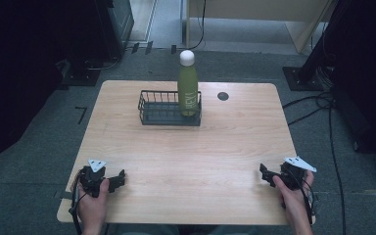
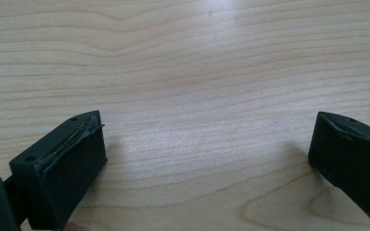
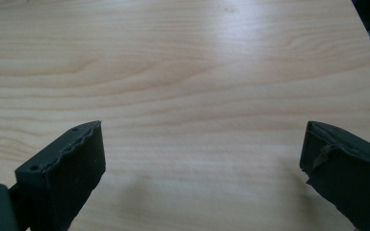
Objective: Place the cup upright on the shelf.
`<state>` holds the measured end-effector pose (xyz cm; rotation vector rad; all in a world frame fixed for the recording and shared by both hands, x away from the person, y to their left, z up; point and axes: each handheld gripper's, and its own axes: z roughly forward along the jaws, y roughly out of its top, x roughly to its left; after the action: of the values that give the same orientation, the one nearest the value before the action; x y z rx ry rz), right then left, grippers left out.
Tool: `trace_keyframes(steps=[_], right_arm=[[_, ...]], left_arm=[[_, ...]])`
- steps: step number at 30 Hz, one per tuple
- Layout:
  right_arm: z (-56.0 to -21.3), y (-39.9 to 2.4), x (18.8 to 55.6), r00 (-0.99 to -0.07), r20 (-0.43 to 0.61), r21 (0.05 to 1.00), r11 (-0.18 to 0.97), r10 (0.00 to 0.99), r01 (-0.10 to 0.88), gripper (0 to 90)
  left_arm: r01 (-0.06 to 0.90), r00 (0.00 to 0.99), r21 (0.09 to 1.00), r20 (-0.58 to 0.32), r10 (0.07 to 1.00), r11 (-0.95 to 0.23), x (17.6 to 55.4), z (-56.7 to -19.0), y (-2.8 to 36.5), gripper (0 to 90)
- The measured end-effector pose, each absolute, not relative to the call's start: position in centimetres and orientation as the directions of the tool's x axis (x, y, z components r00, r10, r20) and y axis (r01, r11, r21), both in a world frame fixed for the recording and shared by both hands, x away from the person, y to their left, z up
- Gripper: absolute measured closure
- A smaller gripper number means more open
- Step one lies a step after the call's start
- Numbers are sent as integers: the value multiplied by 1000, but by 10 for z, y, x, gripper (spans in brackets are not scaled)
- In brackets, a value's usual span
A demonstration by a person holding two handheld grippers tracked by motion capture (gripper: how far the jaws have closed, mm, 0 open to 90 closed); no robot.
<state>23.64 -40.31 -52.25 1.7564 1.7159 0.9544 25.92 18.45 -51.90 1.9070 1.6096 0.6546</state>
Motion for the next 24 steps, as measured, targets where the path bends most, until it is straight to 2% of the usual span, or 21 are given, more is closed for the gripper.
trace_keyframes(steps=[14,24], right_arm=[[-527,-413,206,-27,21,714,3,999,700,0],[-528,-415,199,-51,25,713,18,998,701,0]], left_arm=[[716,162,686,14,987,-127,259,-519,184,0],[716,163,686,14,987,-128,259,-519,185,0]])
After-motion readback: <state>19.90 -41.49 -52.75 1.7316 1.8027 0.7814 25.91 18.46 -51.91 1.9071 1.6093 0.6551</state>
